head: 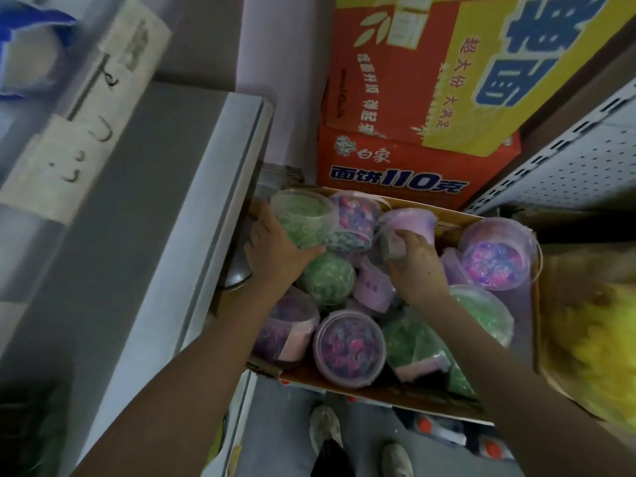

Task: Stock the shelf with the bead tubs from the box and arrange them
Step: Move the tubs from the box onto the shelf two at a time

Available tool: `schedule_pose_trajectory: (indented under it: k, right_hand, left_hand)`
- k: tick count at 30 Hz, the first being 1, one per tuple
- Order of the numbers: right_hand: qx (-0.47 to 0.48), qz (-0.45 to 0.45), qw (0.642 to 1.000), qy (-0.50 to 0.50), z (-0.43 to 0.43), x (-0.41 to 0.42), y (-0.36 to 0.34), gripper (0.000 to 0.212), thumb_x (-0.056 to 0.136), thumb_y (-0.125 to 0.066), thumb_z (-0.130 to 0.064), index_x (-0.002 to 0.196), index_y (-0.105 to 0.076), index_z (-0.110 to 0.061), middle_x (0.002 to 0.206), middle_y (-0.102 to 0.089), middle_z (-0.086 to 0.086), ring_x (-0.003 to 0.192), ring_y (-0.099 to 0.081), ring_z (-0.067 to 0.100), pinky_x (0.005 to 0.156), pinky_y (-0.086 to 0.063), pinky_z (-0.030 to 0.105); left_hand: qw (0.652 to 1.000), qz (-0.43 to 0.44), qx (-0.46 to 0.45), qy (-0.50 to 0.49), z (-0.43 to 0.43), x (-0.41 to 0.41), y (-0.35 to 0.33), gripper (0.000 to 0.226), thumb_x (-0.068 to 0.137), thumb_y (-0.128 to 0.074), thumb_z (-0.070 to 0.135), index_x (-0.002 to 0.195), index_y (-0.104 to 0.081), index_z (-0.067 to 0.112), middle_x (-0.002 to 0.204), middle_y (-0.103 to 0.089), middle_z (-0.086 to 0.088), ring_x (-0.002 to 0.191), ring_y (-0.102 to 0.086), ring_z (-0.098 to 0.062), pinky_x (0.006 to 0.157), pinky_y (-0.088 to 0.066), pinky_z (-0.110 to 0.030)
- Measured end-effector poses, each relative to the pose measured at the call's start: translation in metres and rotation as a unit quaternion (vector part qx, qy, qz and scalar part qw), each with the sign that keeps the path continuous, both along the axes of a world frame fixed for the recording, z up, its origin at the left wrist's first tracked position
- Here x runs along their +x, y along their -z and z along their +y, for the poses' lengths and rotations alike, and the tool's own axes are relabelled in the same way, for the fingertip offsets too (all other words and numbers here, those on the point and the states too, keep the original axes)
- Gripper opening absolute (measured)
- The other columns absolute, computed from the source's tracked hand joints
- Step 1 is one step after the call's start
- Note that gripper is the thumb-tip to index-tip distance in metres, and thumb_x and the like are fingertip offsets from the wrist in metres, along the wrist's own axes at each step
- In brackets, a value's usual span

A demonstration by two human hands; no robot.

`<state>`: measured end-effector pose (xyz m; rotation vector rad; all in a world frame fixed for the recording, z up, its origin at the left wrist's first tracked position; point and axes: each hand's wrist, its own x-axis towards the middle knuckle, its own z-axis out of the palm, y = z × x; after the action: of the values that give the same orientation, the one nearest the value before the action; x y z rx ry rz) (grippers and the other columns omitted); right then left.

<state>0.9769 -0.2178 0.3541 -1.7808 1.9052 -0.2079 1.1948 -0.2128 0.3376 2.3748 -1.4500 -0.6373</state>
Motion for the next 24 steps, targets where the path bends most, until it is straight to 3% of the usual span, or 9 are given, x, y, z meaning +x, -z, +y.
schedule_pose_trajectory:
  k: [5, 8, 11, 16, 20, 24]
  right_hand:
    - [-0.008, 0.062, 0.998, 0.008, -0.006, -0.015, 0.008, 0.059, 0.084, -0.064, -0.024, 0.137, -0.039, -0.014, 0.138, -0.044, 0.015, 0.123, -0.044, 0.038, 0.102, -0.035, 0.049]
    - [0.021, 0.076, 0.996, 0.043, -0.016, -0.017, 0.008, 0.078, 0.082, -0.067, -0.034, 0.146, -0.025, -0.019, 0.149, -0.030, 0.015, 0.133, -0.033, 0.037, 0.108, -0.026, 0.050]
    - [0.046, 0.077, 0.994, 0.061, -0.025, -0.014, 0.014, 0.091, 0.079, -0.066, -0.046, 0.147, -0.012, -0.020, 0.148, -0.028, 0.015, 0.130, -0.038, 0.040, 0.106, -0.028, 0.051]
    - [0.082, 0.071, 0.987, 0.115, -0.031, -0.012, 0.021, 0.115, 0.074, -0.066, -0.061, 0.150, 0.008, -0.017, 0.150, -0.029, 0.016, 0.133, -0.037, 0.035, 0.107, -0.025, 0.049]
    - [0.080, 0.041, 0.984, 0.151, -0.033, -0.011, 0.021, 0.112, 0.072, -0.064, -0.062, 0.149, 0.004, -0.017, 0.144, -0.034, 0.020, 0.132, -0.035, 0.039, 0.109, -0.023, 0.049]
    - [0.037, -0.001, 0.983, 0.182, -0.029, -0.010, 0.003, 0.108, 0.071, -0.067, -0.060, 0.149, -0.006, -0.018, 0.144, -0.033, 0.021, 0.131, -0.035, 0.043, 0.108, -0.028, 0.052]
  left_hand:
    - [0.995, 0.058, -0.076, -0.018, -0.006, -0.011, 0.011, 0.137, 0.049, -0.083, 0.060, 0.149, 0.002, 0.021, 0.148, -0.033, -0.011, 0.133, -0.037, -0.030, 0.106, -0.034, -0.050]
    - [0.988, 0.090, -0.122, -0.037, -0.009, -0.012, 0.018, 0.127, 0.051, -0.086, 0.051, 0.148, -0.010, 0.020, 0.146, -0.035, -0.008, 0.132, -0.038, -0.027, 0.105, -0.036, -0.051]
    - [0.978, 0.129, -0.158, -0.038, -0.009, -0.011, 0.023, 0.121, 0.050, -0.088, 0.045, 0.145, -0.017, 0.022, 0.142, -0.038, -0.006, 0.129, -0.040, -0.023, 0.100, -0.043, -0.050]
    - [0.964, 0.170, -0.203, -0.018, -0.005, -0.010, 0.017, 0.116, 0.052, -0.089, 0.037, 0.145, -0.022, 0.019, 0.142, -0.035, -0.003, 0.130, -0.036, -0.015, 0.104, -0.040, -0.034]
    - [0.955, 0.191, -0.226, -0.038, 0.003, -0.011, 0.003, 0.113, 0.054, -0.090, 0.029, 0.144, -0.023, 0.019, 0.135, -0.033, 0.006, 0.123, -0.034, -0.004, 0.097, -0.034, -0.018]
    - [0.947, 0.207, -0.242, -0.050, 0.012, -0.009, -0.017, 0.113, 0.053, -0.090, 0.028, 0.144, -0.022, 0.021, 0.136, -0.035, 0.004, 0.125, -0.036, -0.008, 0.103, -0.042, -0.036]
